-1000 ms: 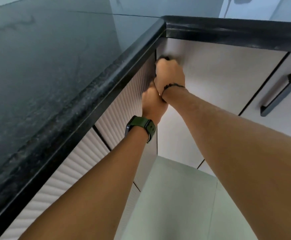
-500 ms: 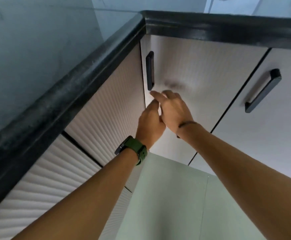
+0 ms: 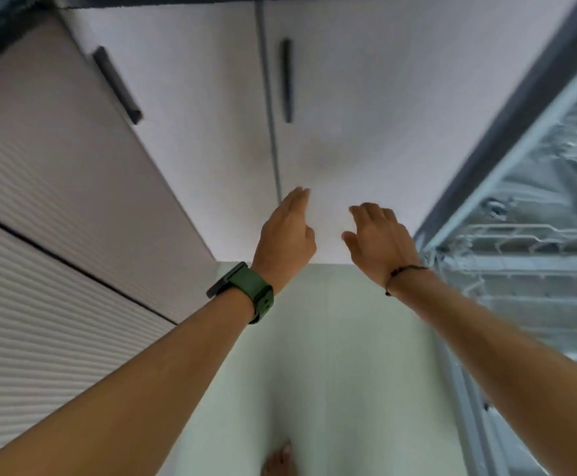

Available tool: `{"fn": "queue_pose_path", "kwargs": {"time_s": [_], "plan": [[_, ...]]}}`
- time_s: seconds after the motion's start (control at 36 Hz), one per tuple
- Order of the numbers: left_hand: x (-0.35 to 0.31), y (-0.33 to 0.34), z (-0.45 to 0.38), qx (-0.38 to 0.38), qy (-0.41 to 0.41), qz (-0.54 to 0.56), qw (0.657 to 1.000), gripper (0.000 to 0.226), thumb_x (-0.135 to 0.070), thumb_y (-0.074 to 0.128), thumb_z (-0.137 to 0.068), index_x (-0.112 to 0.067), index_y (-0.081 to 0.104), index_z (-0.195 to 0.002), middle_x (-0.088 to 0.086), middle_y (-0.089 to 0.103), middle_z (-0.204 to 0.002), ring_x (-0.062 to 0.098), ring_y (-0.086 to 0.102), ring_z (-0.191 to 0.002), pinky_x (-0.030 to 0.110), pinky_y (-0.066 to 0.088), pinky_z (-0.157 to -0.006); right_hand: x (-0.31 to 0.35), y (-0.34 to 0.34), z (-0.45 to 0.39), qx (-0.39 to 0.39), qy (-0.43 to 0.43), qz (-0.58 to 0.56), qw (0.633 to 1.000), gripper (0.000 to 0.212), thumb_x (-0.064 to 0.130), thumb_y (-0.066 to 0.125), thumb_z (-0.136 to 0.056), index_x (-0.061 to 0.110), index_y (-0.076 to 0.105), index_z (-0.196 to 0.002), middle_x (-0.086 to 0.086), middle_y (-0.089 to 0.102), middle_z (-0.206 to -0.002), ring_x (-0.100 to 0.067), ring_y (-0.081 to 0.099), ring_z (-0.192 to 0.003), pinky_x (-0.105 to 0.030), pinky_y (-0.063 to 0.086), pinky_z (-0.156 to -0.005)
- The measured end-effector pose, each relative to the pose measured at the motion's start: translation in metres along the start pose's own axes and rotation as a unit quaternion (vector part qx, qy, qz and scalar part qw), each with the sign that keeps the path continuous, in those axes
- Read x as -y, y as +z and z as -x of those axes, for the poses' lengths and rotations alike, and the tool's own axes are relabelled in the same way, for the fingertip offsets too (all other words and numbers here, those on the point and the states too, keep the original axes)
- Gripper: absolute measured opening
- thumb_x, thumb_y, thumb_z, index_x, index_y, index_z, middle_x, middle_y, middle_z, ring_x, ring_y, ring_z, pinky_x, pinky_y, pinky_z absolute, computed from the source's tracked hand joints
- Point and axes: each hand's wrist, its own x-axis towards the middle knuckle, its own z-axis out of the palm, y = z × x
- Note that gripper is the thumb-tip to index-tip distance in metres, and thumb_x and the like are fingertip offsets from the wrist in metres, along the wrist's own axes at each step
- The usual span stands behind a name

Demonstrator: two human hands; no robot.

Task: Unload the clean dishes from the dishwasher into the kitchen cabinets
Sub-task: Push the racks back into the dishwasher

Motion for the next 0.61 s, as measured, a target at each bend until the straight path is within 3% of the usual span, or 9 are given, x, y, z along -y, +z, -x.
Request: {"fn": "queue_pose_path", "kwargs": {"time_s": [0.22, 0.36, 0.44, 0.61], "plan": [[-0.142, 0.092, 0.060, 0.059, 0.093, 0.013, 0.994, 0.057, 0.001, 0.042, -0.092, -0.005, 0.024, -0.146, 0.008, 0.026, -0.153, 0.018, 0.023, -0.142, 0.011, 0.009, -0.108, -0.141, -0.037, 0.135, -0.008, 0.134, -0.007, 0.991, 0.044, 0.029, 0.041, -0.096, 0.008, 0.039, -0.135, -0.013, 0.039, -0.138, -0.032, 0.036, -0.126, -0.042, 0.037, -0.100], [-0.227, 0.140, 0.095, 0.092, 0.141, 0.042, 0.985, 0.059, 0.004, 0.043, -0.091, -0.004, 0.024, -0.146, 0.009, 0.027, -0.152, 0.019, 0.025, -0.141, 0.018, 0.017, -0.114, -0.219, -0.058, 0.212, -0.011, 0.194, 0.000, 0.981, 0.045, 0.030, 0.041, -0.097, 0.009, 0.037, -0.136, -0.012, 0.037, -0.140, -0.031, 0.034, -0.129, -0.045, 0.037, -0.103], [-0.262, 0.163, 0.108, 0.105, 0.162, 0.047, 0.980, 0.060, 0.003, 0.044, -0.090, -0.006, 0.024, -0.146, 0.008, 0.026, -0.153, 0.018, 0.024, -0.142, 0.022, 0.016, -0.116, -0.254, -0.065, 0.243, -0.015, 0.227, -0.005, 0.974, 0.045, 0.031, 0.041, -0.097, 0.007, 0.038, -0.136, -0.013, 0.039, -0.139, -0.031, 0.036, -0.127, -0.046, 0.040, -0.101], [-0.302, 0.210, 0.116, 0.130, 0.193, 0.026, 0.972, 0.061, 0.003, 0.046, -0.090, -0.006, 0.023, -0.146, 0.007, 0.026, -0.153, 0.017, 0.023, -0.142, 0.013, 0.009, -0.109, -0.317, -0.070, 0.279, -0.010, 0.250, -0.004, 0.968, 0.049, 0.033, 0.039, -0.097, 0.009, 0.032, -0.140, -0.012, 0.035, -0.143, -0.029, 0.034, -0.131, -0.043, 0.037, -0.105]]}}
